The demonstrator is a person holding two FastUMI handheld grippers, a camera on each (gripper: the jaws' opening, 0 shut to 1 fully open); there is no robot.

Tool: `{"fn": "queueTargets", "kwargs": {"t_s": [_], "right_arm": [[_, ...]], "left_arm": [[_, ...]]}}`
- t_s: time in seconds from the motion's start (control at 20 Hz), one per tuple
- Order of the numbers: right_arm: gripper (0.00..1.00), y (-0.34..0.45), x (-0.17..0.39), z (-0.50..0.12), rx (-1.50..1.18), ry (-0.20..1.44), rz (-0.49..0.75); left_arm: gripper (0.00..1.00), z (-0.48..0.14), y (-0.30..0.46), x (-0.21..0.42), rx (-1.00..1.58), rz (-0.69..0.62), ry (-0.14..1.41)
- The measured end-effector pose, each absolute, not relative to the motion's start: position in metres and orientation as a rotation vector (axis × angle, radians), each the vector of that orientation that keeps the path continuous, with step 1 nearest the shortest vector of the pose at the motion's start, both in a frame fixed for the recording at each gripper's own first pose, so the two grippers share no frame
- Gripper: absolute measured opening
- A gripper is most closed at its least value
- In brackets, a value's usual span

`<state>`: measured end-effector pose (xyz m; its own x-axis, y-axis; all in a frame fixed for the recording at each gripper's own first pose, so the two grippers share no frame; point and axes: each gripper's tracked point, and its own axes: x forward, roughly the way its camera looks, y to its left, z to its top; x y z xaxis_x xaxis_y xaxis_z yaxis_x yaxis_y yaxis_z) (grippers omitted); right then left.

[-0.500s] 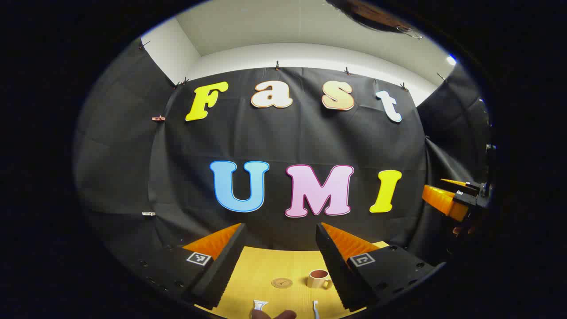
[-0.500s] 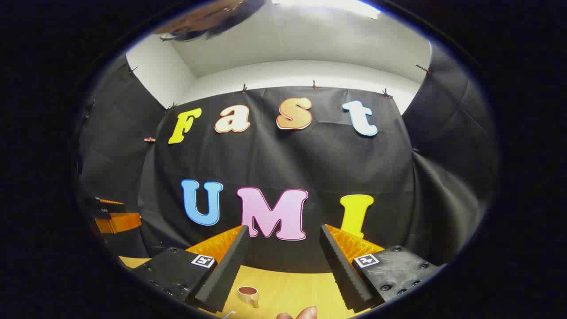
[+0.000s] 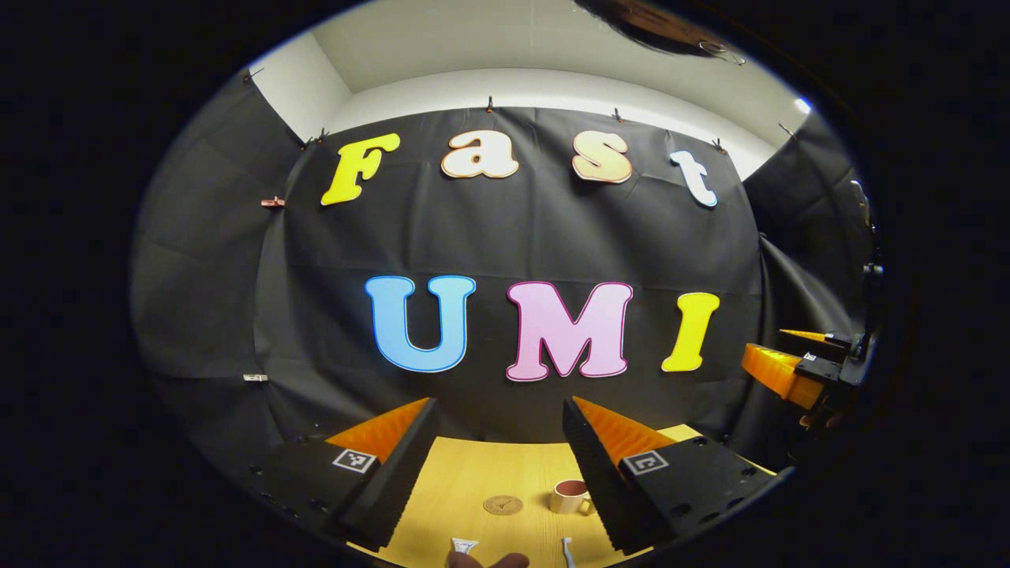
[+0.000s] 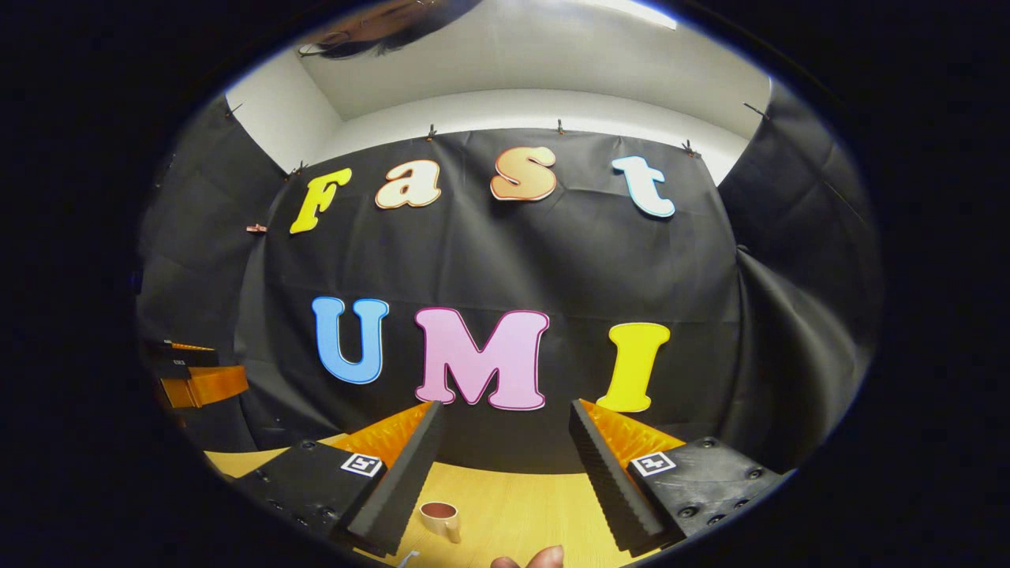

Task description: Put the toothbrush and toothpaste on the desktop into the cup, then pick up the cup and place it on the coaster on the desktop.

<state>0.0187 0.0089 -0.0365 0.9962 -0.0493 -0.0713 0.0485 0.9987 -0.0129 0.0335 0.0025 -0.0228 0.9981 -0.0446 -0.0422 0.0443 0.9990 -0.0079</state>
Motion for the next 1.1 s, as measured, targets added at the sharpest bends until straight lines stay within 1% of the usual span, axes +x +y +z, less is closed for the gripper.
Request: {"fn": "queueTargets", "kwargs": {"t_s": [0.05, 0.25, 0.3, 0.35, 0.4, 0.45, 0.5, 0.6, 0.8, 0.95, 1.0, 1.05, 1.1], "right_arm": [[0.94, 0.011, 0.018, -0.037, -0.012, 0.073, -0.05], [0.94, 0.022, 0.019, -0.041, -0.006, 0.081, -0.053], [0.97, 0.024, 0.02, -0.042, -0.009, 0.081, -0.054], [0.94, 0.025, 0.02, -0.044, -0.012, 0.086, -0.055], [0.97, 0.027, 0.02, -0.046, -0.011, 0.092, -0.054], [0.97, 0.03, 0.019, -0.049, -0.007, 0.1, -0.052], [0.94, 0.031, 0.019, -0.051, -0.006, 0.108, -0.053], [0.94, 0.033, 0.018, -0.055, -0.008, 0.121, -0.056], [0.94, 0.037, 0.013, -0.061, -0.017, 0.142, -0.06], [0.94, 0.037, 0.009, -0.066, -0.026, 0.162, -0.07], [0.97, 0.036, 0.007, -0.067, -0.028, 0.166, -0.074], [0.94, 0.036, 0.006, -0.068, -0.032, 0.171, -0.078], [0.94, 0.035, 0.003, -0.069, -0.037, 0.176, -0.081]], "left_arm": [[0.97, -0.027, 0.004, 0.034, -0.01, -0.049, 0.046], [0.97, -0.035, 0.008, 0.039, -0.015, -0.066, 0.065], [0.97, -0.035, 0.008, 0.04, -0.018, -0.07, 0.068], [0.97, -0.038, 0.01, 0.041, -0.019, -0.074, 0.07], [0.98, -0.039, 0.01, 0.042, -0.017, -0.079, 0.075], [0.98, -0.044, 0.01, 0.042, -0.015, -0.084, 0.086], [0.97, -0.049, 0.01, 0.043, -0.013, -0.091, 0.099], [0.97, -0.067, 0.011, 0.043, -0.011, -0.097, 0.139], [0.98, -0.118, 0.015, 0.042, -0.016, -0.109, 0.245], [0.98, -0.176, 0.024, 0.037, -0.003, -0.105, 0.358], [0.98, -0.195, 0.027, 0.035, 0.006, -0.106, 0.401], [0.98, -0.215, 0.029, 0.033, 0.022, -0.105, 0.442], [0.98, -0.237, 0.031, 0.031, 0.039, -0.112, 0.49]]}}
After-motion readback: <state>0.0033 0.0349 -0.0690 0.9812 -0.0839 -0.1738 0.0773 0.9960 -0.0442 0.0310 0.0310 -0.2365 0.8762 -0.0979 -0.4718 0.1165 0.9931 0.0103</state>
